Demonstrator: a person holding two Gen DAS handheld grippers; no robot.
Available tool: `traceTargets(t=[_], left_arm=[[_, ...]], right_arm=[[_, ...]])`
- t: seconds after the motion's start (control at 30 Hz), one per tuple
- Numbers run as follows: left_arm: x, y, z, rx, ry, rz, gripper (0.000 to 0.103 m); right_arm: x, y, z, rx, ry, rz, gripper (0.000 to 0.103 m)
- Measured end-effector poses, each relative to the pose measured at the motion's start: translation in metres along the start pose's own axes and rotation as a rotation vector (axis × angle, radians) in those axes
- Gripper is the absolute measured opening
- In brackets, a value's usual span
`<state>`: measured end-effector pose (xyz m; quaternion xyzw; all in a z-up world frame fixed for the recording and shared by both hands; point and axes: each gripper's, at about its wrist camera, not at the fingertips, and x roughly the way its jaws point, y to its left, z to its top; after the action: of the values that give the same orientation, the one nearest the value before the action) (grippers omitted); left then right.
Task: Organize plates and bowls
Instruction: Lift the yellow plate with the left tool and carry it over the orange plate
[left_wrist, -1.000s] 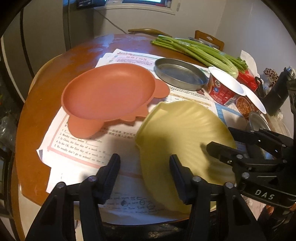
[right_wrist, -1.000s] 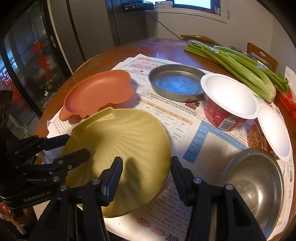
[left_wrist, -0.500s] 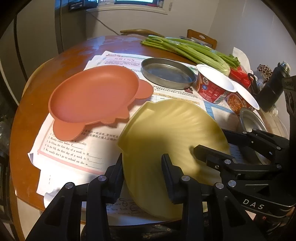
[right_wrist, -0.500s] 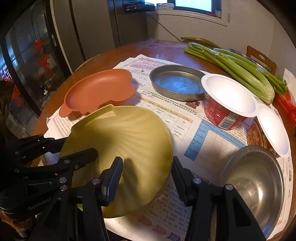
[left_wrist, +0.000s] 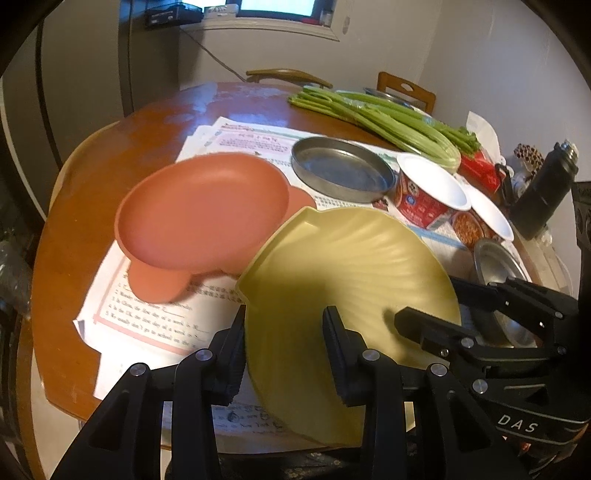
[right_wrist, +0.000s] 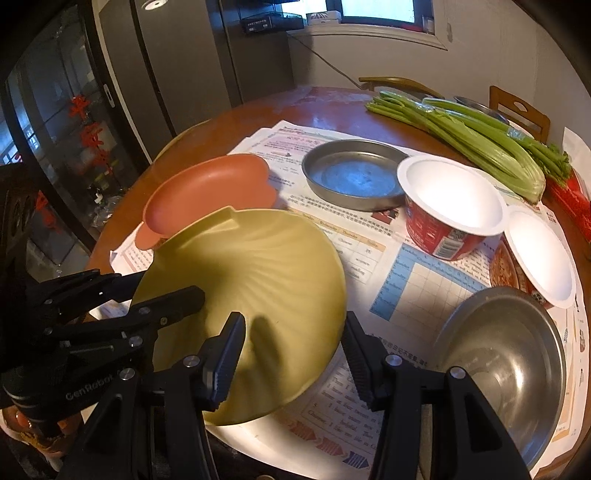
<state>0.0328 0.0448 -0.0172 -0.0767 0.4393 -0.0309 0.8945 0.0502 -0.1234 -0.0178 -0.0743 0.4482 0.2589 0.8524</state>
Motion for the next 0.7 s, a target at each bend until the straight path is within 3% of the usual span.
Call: traceTargets(t=[0.43, 0.7], left_arm=[[-0.017, 0.019, 0.016, -0.044, -0.059, -0.017, 0.039], [-0.034, 0.050, 0.034, -0.110, -0.111, -0.028, 0.039]], right_arm=[[-0.009, 0.015, 0.026, 0.002, -0.040, 0.019, 0.053], [-0.008, 0.033, 0.052, -0.026, -0.059, 0.051, 0.053]])
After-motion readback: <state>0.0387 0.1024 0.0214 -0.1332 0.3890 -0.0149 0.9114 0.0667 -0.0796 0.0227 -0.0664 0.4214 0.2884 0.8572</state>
